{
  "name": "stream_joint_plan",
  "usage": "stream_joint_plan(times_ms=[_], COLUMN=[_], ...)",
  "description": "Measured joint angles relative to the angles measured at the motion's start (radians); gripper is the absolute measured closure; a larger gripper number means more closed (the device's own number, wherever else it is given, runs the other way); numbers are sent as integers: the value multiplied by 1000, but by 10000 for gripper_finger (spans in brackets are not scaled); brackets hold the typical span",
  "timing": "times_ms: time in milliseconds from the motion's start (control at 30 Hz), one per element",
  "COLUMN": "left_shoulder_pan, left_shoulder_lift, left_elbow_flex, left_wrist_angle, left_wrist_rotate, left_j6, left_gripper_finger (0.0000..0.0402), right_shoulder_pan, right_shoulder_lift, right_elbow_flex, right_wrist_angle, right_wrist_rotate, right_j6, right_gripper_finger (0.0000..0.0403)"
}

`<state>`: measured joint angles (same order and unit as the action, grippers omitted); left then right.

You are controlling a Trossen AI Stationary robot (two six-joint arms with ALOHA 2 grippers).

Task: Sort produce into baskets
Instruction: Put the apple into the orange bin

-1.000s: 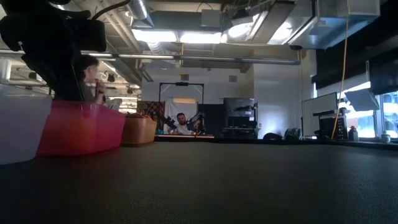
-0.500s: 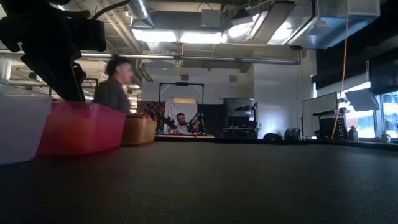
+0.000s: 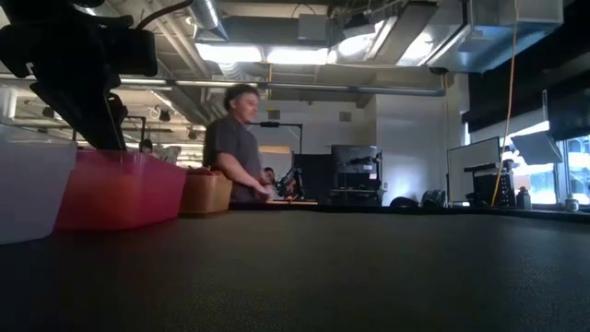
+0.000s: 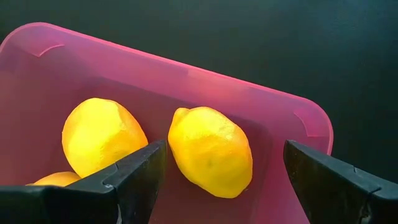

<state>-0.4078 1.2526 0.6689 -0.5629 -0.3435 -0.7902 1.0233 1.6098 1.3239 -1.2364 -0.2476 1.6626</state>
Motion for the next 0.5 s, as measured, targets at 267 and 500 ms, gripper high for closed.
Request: stream_joint_plan(times_ms=[267, 500], left_shoulder_pan=[0, 0], left_shoulder_lift=[0, 0], left_elbow_flex=[0, 0], left_wrist_angle=[0, 0], left_wrist_rotate=[0, 0], left_j6=[4, -4], left_gripper_finger=[86, 86], right_shoulder_pan=[6, 6], right_shoulder_lift=[5, 5], right_elbow_flex=[0, 0], right_wrist_angle=[106, 240], right_wrist_rotate=[-7, 72], right_j6=[13, 0], right_gripper_finger=[12, 13])
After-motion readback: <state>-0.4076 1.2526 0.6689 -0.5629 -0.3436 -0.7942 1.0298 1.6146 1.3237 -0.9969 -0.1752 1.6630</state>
